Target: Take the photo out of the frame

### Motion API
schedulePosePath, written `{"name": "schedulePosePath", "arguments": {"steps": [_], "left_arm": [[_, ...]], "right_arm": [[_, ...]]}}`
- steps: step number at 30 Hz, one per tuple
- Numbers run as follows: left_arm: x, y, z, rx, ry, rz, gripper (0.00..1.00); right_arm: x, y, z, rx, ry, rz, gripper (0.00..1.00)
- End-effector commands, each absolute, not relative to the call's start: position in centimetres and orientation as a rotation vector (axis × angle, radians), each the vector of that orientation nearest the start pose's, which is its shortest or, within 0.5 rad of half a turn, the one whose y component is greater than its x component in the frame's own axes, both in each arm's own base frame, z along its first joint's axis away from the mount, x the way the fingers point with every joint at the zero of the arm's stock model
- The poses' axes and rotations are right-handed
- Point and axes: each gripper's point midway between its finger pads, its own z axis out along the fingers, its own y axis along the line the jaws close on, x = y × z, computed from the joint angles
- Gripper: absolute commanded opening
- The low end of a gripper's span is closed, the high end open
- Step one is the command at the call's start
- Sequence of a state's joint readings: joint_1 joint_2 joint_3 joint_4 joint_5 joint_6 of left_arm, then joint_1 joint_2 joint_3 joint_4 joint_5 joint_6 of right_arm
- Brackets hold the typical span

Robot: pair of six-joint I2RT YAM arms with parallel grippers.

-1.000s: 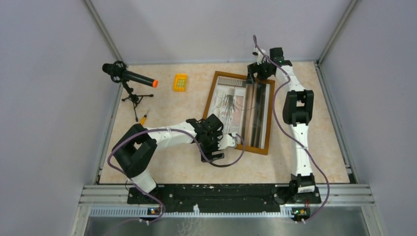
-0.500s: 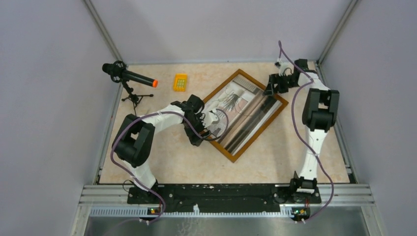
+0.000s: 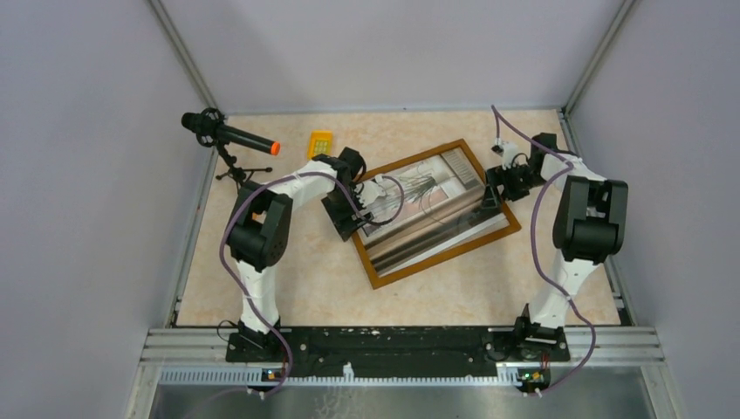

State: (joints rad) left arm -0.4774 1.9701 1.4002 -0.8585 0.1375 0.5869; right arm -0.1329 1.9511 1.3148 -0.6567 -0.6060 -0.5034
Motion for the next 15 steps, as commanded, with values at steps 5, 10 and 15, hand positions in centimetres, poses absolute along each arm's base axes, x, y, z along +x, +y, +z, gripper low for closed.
{"name": "schedulePosePath", "arguments": {"steps": [5, 10, 15], "left_arm": [[41.6, -24.7, 2.7, 1.434, 2.281, -0.263, 0.9], [42.3, -25.5, 5.0, 1.392, 2.241, -0.287, 0.94], [41.7, -26.3, 11.3, 1.339, 2.132, -0.329, 0.99]], "right_arm": [[21.2, 5.0, -1.3, -0.722, 3.081, 0.995, 0.83], [23.4, 4.0, 1.4, -0.73, 3.011, 0.977, 0.91], [30.0, 1.7, 7.0, -0.793, 2.845, 0.804, 0.99]]}}
